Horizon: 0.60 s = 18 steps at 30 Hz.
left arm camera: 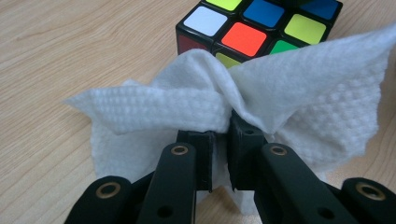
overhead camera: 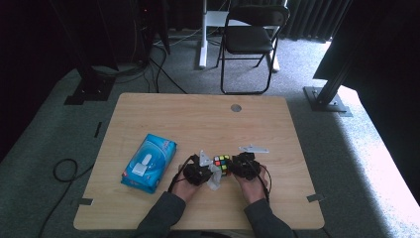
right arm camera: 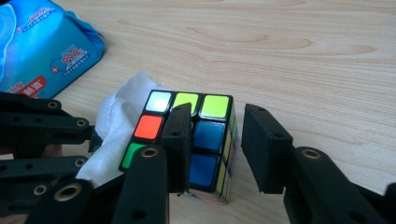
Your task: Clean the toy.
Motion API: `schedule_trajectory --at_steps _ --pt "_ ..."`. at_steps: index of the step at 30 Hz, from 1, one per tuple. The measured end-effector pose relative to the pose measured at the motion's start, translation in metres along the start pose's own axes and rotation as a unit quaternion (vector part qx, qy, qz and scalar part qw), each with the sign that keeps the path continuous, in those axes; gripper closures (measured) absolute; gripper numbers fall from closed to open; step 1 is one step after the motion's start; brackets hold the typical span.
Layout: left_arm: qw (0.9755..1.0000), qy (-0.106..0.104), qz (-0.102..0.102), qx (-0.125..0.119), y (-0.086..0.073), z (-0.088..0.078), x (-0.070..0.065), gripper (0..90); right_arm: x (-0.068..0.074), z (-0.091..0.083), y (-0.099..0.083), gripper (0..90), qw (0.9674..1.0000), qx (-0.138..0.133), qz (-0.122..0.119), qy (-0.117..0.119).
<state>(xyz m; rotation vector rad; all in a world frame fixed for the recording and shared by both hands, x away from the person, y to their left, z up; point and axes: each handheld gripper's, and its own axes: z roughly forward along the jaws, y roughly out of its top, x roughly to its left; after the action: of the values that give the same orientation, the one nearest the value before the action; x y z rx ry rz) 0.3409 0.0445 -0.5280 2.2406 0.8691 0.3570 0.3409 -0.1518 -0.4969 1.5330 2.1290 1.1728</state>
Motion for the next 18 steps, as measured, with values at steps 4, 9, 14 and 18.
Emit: schedule_trajectory --at_steps 4,9,14,18 --pt "1.0000 -0.001 -0.002 -0.002 0.001 0.000 0.001 81.7 0.000 0.000 -0.001 64.9 1.0000 0.002 0.001 -0.001" --pt "1.0000 0.004 0.004 0.002 0.008 0.002 0.004 82.0 0.001 0.001 0.000 70.7 1.0000 -0.002 0.001 -0.004" --pt "0.9999 0.013 0.000 -0.005 0.017 0.000 0.011 82.2 0.000 0.002 -0.001 70.6 1.0000 -0.007 0.005 -0.001" --pt "0.9998 0.014 -0.007 -0.013 0.021 -0.001 0.016 82.3 0.000 0.002 -0.001 70.6 1.0000 -0.008 0.005 -0.001"
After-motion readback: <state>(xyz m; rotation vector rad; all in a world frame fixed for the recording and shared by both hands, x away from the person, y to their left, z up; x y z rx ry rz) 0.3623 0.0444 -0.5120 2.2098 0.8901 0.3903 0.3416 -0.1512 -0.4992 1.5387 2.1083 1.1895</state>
